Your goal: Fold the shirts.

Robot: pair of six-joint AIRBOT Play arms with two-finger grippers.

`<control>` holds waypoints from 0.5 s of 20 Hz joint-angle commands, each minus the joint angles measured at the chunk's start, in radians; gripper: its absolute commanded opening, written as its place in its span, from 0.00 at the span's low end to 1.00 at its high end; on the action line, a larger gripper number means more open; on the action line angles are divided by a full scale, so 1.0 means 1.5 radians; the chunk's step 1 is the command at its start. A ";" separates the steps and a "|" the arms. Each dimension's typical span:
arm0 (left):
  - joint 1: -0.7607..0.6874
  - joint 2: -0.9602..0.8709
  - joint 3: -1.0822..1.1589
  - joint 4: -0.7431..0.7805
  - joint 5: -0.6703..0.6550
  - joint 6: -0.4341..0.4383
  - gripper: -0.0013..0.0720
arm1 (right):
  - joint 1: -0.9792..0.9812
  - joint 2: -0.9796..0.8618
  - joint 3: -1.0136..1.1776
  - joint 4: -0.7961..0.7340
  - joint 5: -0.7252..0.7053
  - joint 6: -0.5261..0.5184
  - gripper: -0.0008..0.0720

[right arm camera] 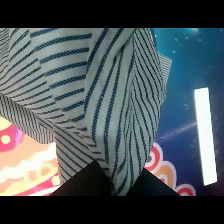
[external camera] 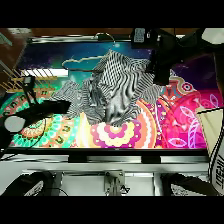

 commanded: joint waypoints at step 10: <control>-0.237 -0.123 0.014 -0.157 0.331 0.011 0.95 | 0.000 0.008 0.000 -0.004 -0.009 0.027 0.11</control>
